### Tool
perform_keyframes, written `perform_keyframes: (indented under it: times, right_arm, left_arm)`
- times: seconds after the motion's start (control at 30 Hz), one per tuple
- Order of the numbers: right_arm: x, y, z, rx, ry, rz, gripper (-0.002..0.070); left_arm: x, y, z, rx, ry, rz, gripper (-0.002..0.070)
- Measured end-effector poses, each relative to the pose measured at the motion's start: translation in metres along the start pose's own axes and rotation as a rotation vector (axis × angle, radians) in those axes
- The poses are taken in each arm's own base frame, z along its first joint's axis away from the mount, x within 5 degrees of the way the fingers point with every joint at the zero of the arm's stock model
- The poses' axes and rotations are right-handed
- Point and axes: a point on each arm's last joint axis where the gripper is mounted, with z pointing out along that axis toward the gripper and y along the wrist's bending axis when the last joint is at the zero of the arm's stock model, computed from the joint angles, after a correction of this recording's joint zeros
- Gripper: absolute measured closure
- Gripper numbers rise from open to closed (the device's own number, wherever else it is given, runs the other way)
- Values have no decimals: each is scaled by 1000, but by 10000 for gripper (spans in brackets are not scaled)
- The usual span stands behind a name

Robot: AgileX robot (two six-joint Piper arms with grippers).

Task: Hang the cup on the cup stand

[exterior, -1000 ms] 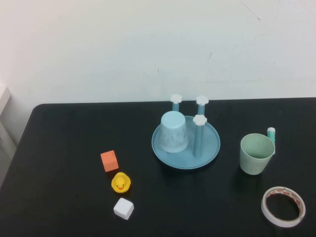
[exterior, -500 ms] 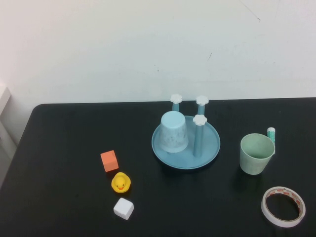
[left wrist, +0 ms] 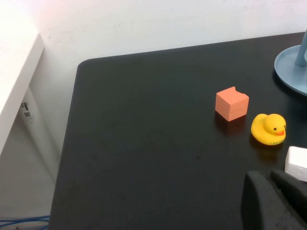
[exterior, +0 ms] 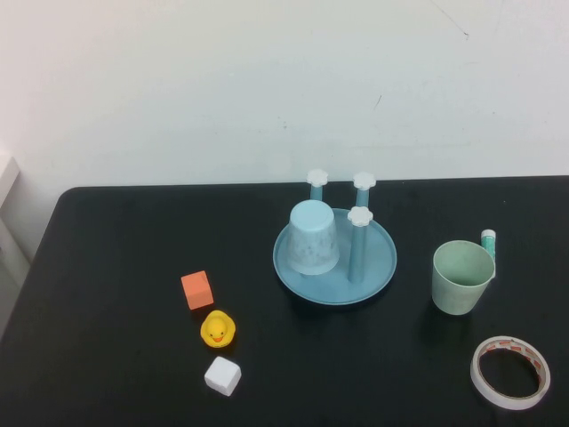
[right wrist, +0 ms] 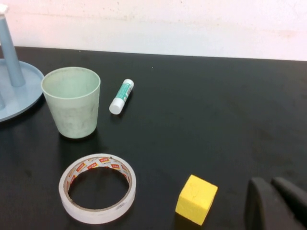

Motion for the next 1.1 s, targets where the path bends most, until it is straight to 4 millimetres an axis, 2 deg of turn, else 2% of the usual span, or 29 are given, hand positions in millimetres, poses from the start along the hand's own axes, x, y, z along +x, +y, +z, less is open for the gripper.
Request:
perform_keyframes:
  times: [0.27,0.4,0.63,0.8,0.93,1.1]
  right_arm:
    - [-2,0,1,-1,-41,-6,678]
    - [-14,1,0,-7,-181,-10,678]
    - [-45,3,-12,-24,-550,-21,678]
    - [-60,4,-24,-70,-759,63,678]
    - [-61,4,-25,-80,-772,80,678]
    - [-60,4,-23,-77,-740,77,678]
  left_arm:
    - [-1,0,0,0,-8,8,676]
    - [-5,0,0,0,-74,18,676]
    - [-41,0,-10,-2,-487,23,676]
    - [-60,0,-23,-3,-736,23,676]
    - [-68,-1,-32,-3,-872,22,676]
    - [-70,1,-33,-6,-894,-16,676]
